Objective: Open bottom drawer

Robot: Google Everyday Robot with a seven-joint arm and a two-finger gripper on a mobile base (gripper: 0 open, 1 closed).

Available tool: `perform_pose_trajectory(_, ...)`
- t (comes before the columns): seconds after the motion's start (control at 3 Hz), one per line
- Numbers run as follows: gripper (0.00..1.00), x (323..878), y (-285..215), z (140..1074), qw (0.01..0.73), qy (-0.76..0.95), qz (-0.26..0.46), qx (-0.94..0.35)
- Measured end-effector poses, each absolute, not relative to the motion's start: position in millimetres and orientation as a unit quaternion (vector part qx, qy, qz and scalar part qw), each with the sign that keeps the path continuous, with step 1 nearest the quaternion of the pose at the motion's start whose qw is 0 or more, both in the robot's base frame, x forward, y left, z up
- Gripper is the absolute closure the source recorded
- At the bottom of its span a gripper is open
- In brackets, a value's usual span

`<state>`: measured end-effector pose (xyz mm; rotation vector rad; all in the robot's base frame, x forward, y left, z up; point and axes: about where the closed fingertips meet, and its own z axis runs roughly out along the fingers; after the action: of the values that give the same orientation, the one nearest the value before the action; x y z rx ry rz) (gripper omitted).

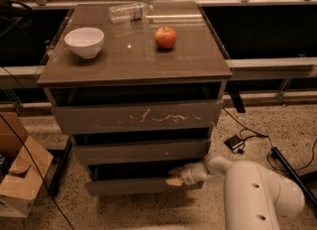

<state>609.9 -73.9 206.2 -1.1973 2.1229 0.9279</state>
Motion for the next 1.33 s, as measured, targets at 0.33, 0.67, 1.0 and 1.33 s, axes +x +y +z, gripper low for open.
perform_pose_trajectory(0.33,0.70,583.7,-86.3,197.9,0.223,0.789,0.345,-0.458)
perform_pose_trajectory(0.67,0.47,583.8,-86.0,198.3,0.223,0.789,0.345,-0.458)
perform_pose_trajectory(1.0,0.23,583.7,-86.0,198.3,0.223,0.789,0.345,-0.458)
perform_pose_trajectory(1.33,0.01,583.7,-85.9,198.4,0.223,0.789,0.345,-0.458)
